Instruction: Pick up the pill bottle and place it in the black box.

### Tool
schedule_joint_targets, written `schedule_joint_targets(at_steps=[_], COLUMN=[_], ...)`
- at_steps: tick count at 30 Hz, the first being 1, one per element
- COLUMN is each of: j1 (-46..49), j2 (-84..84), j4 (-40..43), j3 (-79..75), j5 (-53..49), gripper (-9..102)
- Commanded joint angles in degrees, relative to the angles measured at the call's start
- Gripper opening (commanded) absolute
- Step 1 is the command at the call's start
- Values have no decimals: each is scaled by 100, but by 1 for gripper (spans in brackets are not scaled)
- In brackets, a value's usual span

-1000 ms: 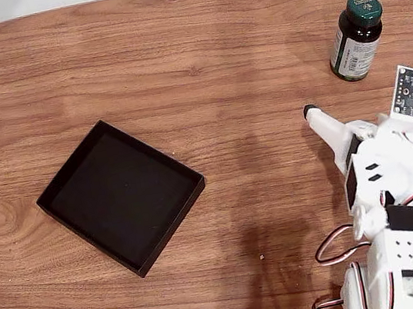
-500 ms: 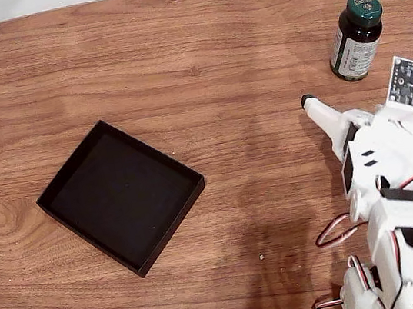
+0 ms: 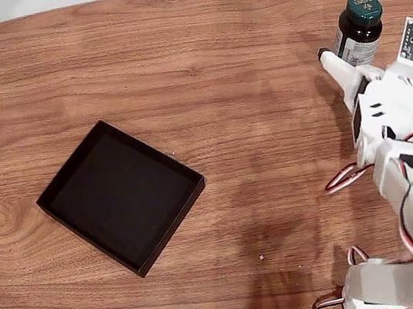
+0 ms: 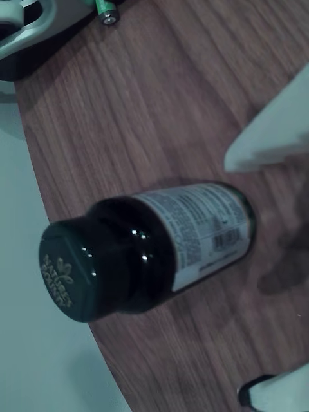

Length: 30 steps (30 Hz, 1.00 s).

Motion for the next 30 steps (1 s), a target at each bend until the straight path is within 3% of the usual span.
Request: schedule_joint_targets(at_steps=[1,10,30], j1=[62,9,-35], j2=[-396,-1389,-3173], j4=[-290,-782,-932], j3=[-747,-1424,-3252], j5=[-44,18,149], gripper=[37,36,37])
